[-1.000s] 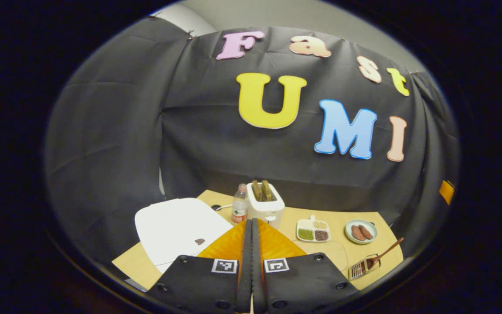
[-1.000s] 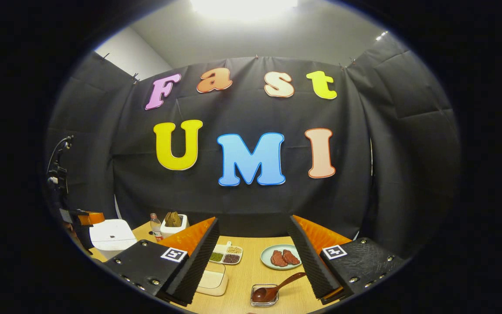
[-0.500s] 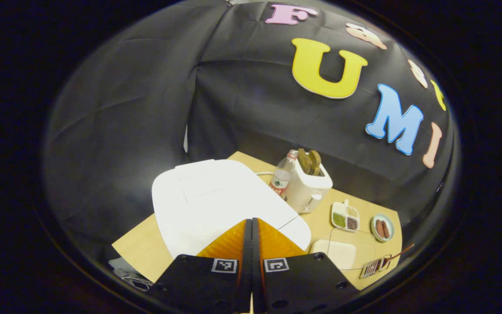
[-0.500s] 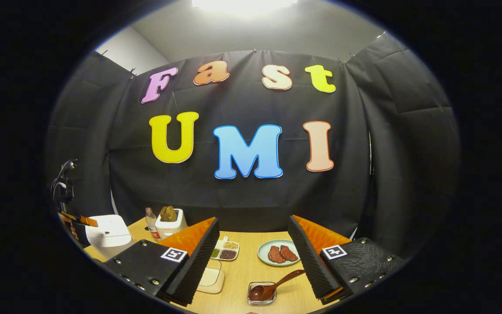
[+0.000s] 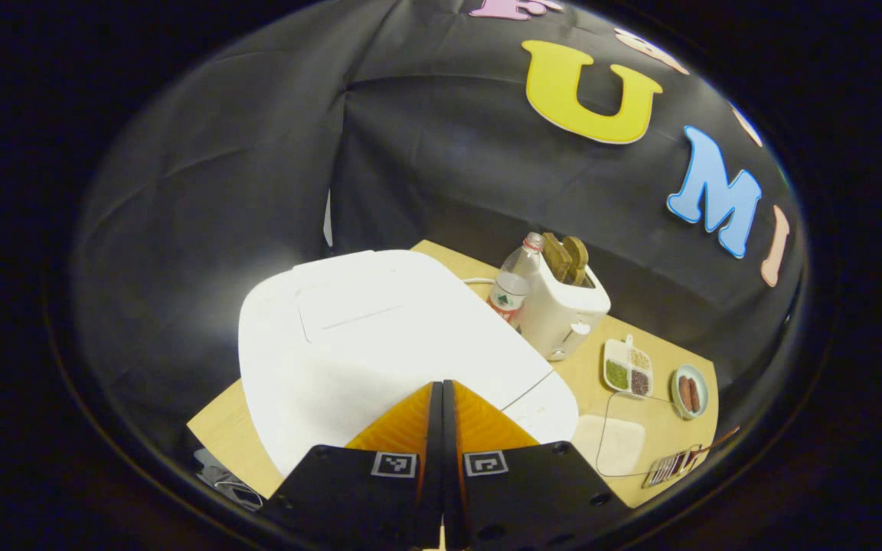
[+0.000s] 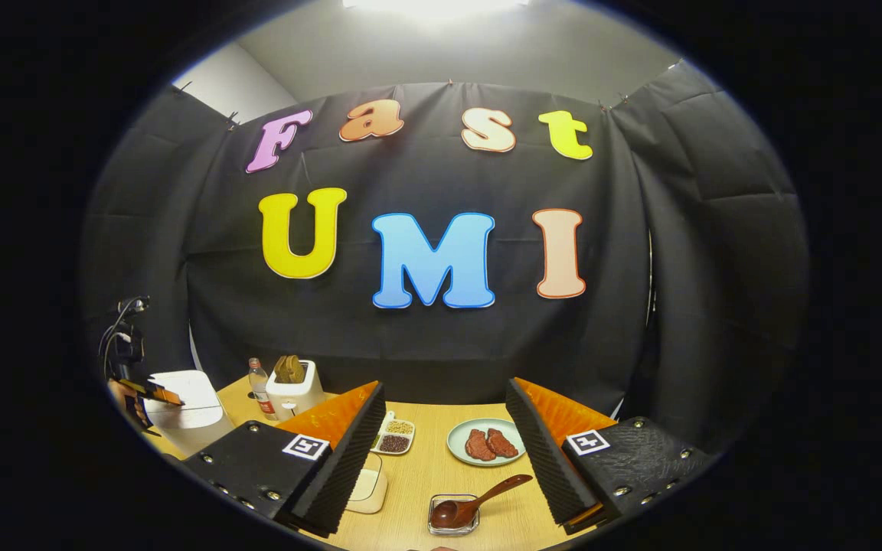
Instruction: Close the left gripper, press the button to open the rice cooker; take a wooden spoon from the chopstick holder with the right hand, scoop a spoonful of rice and pour it into the rice cooker, then put the wooden spoon back into the chopstick holder.
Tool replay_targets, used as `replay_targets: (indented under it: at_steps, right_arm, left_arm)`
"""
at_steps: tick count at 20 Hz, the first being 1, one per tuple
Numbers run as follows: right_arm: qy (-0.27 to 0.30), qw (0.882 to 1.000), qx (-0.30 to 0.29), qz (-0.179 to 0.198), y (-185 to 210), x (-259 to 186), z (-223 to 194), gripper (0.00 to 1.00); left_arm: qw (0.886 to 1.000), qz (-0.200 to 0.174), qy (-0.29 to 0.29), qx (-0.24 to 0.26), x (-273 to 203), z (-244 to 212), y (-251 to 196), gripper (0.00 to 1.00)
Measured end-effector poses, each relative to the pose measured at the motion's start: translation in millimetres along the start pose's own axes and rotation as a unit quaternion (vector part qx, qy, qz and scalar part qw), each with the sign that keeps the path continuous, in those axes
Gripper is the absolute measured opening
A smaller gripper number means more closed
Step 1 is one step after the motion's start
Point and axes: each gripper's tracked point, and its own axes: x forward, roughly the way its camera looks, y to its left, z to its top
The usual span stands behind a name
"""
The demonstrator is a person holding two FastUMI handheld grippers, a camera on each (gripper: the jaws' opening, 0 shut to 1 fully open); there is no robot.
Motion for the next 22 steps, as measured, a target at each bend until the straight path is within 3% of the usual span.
replay_targets:
  at_steps: [4, 8, 12, 14, 17, 22]
  right_arm:
    - [0.003, 1.000, 0.005, -0.002, -4.2, 2.1, -1.5, 0.97]
    - [0.002, 1.000, 0.011, 0.004, -3.1, 3.0, -2.3, 0.97]
    - [-0.001, 1.000, 0.009, 0.010, -2.4, -0.3, -2.1, 0.97]
    - [0.000, 1.000, 0.010, 0.012, -1.4, -1.9, -3.3, 0.97]
    - [0.001, 1.000, 0.008, 0.013, -3.2, -4.5, -4.8, 0.97]
    - [-0.005, 1.000, 0.007, 0.011, -7.5, -10.5, -2.4, 0.97]
  left_arm:
    - [0.996, 0.025, -0.074, 0.042, -22.4, 43.8, -0.5, 0.08]
    - [0.983, 0.051, -0.164, 0.061, -69.9, 108.6, 2.8, 0.10]
    - [0.967, 0.043, -0.246, 0.057, -132.0, 160.0, -11.1, 0.09]
    - [0.959, 0.011, -0.278, 0.061, -171.9, 163.8, -37.3, 0.10]
    - [0.949, -0.028, -0.307, 0.070, -193.6, 157.0, -75.3, 1.00]
    - [0.940, -0.097, -0.315, 0.092, -229.3, 111.9, -148.3, 0.92]
